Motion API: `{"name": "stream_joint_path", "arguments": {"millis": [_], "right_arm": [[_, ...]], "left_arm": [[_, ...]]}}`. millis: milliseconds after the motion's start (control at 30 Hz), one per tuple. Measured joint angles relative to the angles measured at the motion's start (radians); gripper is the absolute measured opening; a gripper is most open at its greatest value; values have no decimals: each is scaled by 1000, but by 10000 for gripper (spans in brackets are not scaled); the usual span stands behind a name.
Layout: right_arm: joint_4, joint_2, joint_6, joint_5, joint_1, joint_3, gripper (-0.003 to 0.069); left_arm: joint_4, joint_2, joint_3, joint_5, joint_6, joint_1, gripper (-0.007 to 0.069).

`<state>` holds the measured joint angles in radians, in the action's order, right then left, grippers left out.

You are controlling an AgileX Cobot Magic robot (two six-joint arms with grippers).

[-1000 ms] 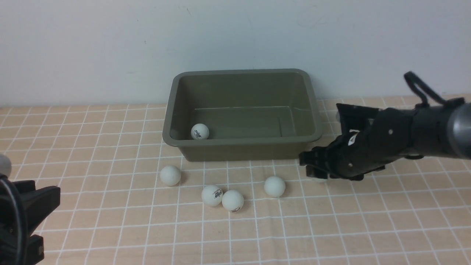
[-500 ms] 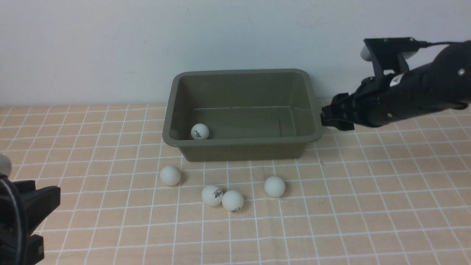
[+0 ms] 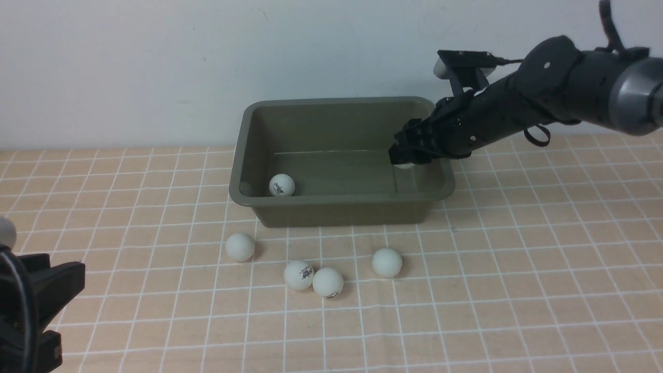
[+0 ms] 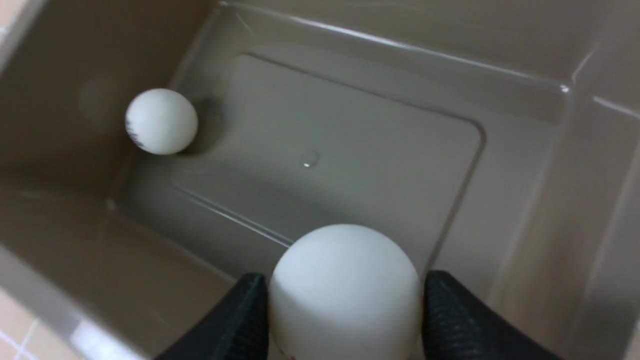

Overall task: Put the table tennis balls into the box on the light coffee tablecloth.
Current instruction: 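Release the ping pong ball into the bin and lift the gripper away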

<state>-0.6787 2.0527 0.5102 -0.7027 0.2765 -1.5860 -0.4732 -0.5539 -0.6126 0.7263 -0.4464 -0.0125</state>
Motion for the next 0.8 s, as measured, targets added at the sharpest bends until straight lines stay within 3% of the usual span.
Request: {"name": "stream_joint_path", "arguments": {"millis": [67,200,367,533,633,800], "right_arm": [[5,2,2,1,0,-3,470],[67,-45,-23,4,-2,-5,499],[306,-219,-140,-21,-16,-8,487],[498,-423,-223,-196,-10,-10,474],[523,-497,-265,-299,-4,-10,473],[524,-547,-325,-323,36,35,473]], "left_arm": [[0,0,0,0,0,0,206],[0,0,0,0,0,0,206],[0,0,0,7,0,0,206],[-1,0,0,17,0,0,206],[-2,0,0,22,0,0,206],[-17,0,0,22,0,0,206]]}}
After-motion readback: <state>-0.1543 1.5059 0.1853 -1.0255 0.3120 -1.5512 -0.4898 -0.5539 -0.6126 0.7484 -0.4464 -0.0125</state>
